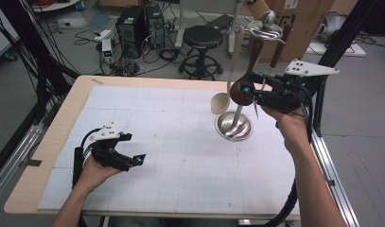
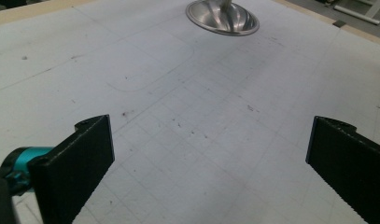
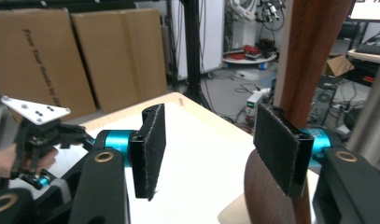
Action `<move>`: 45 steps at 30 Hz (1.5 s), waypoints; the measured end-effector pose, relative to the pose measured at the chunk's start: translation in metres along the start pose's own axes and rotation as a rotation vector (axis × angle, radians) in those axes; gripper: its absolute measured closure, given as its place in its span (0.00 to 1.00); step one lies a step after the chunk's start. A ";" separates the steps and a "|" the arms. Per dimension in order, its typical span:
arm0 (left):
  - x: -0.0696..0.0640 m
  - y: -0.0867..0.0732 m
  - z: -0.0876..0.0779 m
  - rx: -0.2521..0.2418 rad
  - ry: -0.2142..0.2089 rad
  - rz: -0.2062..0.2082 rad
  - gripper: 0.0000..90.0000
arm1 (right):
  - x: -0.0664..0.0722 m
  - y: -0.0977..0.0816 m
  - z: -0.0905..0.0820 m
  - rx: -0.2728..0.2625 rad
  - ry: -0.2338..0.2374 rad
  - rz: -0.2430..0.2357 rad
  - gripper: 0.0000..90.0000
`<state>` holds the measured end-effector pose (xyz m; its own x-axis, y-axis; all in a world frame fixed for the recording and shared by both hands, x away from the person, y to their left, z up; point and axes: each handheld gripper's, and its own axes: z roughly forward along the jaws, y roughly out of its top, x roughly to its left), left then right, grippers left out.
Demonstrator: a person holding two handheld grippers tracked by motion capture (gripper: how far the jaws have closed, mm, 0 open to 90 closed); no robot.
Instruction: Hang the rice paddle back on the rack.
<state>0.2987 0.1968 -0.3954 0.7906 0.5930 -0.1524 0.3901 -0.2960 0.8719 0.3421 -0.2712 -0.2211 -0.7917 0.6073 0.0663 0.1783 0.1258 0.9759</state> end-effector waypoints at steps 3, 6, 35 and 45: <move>0.000 0.000 0.000 0.001 -0.001 0.001 0.02 | 0.002 -0.004 0.002 0.001 0.010 0.002 0.44; -0.001 0.000 0.001 -0.001 0.000 -0.002 0.02 | 0.006 -0.011 0.004 0.003 0.015 -0.001 0.39; 0.003 -0.002 -0.003 0.001 0.008 -0.012 0.02 | 0.017 -0.082 0.023 0.111 0.038 0.033 0.19; 0.004 -0.003 -0.003 0.006 0.017 -0.011 0.02 | 0.015 -0.103 0.024 0.132 0.039 0.045 0.14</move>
<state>0.2991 0.2024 -0.3971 0.7780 0.6092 -0.1537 0.4013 -0.2935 0.8677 0.3256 -0.2562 -0.3259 -0.8031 0.5838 0.1197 0.2872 0.2032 0.9361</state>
